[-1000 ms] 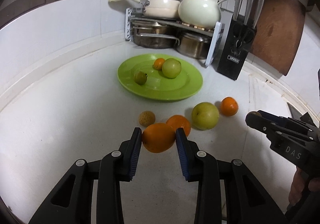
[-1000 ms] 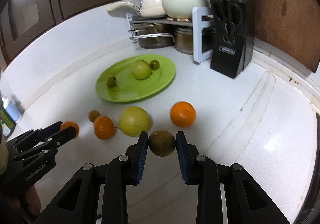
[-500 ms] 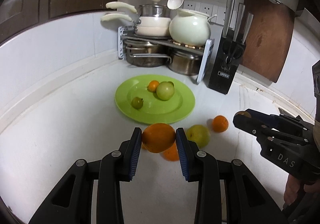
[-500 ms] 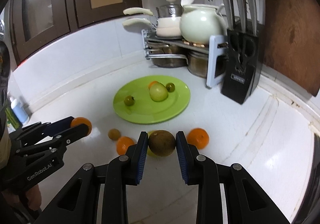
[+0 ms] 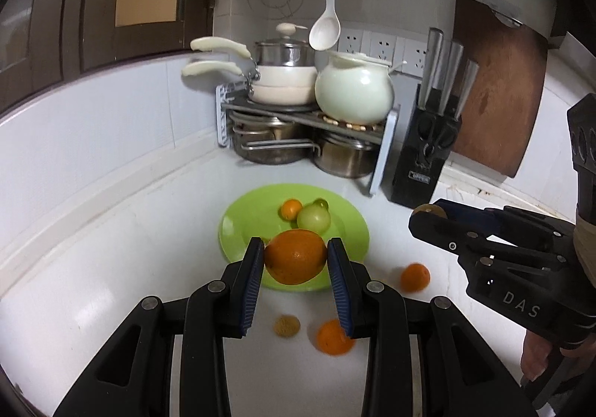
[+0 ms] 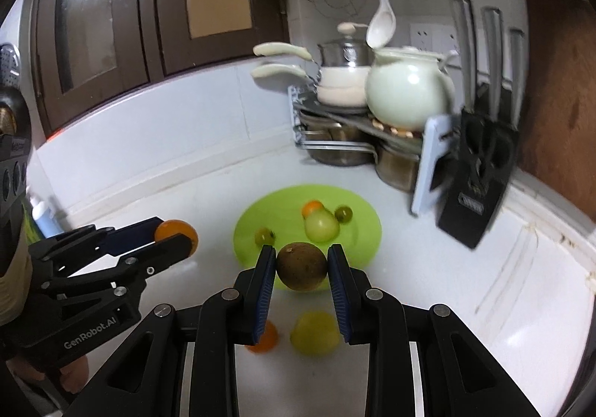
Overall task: Organize fruits
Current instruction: 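Carry both held fruits over the lime-green plate and lower them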
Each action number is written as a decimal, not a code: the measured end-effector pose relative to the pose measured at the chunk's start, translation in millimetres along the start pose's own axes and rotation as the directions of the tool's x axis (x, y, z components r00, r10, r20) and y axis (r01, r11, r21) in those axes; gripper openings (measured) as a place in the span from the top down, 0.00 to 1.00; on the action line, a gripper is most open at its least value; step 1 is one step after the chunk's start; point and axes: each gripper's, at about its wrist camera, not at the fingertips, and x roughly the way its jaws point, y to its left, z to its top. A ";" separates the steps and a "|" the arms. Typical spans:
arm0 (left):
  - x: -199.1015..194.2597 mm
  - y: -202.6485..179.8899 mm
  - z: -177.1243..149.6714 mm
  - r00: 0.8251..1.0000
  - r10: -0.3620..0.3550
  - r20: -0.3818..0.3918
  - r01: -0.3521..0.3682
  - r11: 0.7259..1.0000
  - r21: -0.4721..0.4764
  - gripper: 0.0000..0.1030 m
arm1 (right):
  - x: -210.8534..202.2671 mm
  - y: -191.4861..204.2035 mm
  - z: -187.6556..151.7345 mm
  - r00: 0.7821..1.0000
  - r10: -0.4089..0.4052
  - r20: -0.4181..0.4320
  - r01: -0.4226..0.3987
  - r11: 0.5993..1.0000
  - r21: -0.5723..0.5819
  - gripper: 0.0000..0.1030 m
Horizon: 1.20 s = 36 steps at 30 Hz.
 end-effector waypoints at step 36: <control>125.6 34.5 78.8 0.993 0.013 -0.116 -0.013 1.000 0.002 0.66 | 151.2 -32.7 86.2 0.982 0.081 -0.170 -0.096 0.992 -0.084 0.71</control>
